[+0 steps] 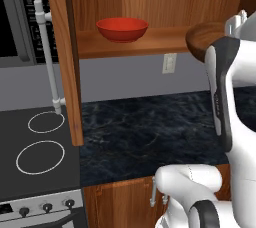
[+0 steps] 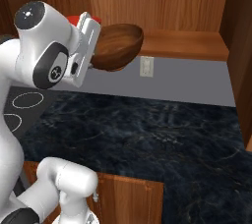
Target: Move the bowls from the cabinet to the plates on the dining table.
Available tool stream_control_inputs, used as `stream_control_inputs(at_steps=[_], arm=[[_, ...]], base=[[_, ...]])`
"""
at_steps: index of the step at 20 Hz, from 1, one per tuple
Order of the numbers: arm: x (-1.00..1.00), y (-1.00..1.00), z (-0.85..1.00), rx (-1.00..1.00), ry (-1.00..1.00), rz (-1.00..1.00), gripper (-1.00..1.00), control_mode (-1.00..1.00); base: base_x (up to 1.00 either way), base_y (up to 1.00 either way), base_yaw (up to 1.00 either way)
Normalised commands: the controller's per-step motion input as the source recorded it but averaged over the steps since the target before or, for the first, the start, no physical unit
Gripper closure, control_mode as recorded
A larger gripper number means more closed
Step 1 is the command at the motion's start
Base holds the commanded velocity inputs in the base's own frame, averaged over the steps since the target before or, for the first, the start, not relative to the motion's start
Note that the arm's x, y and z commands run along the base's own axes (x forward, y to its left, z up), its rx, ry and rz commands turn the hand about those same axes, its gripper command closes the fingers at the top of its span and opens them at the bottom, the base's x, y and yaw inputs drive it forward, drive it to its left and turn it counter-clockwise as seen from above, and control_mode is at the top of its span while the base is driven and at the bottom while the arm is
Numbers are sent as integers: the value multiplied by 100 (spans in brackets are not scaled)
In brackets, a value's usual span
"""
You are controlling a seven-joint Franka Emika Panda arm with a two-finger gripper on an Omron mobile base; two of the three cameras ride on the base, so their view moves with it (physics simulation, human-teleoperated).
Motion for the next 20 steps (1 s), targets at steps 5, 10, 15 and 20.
stream_control_inputs(at_steps=[5, 10, 15, 20], arm=[[-34, 6, 8, 2, 2, 13, 100, -100], [-31, 3, 11, 3, 1, 14, 100, -100], [-35, 6, 14, 2, 2, 12, 100, -100], [-40, -1, 27, 3, 5, 7, 100, -100]], base=[[0, 0, 0], [0, 0, 0], [0, 0, 0], [0, 0, 0]])
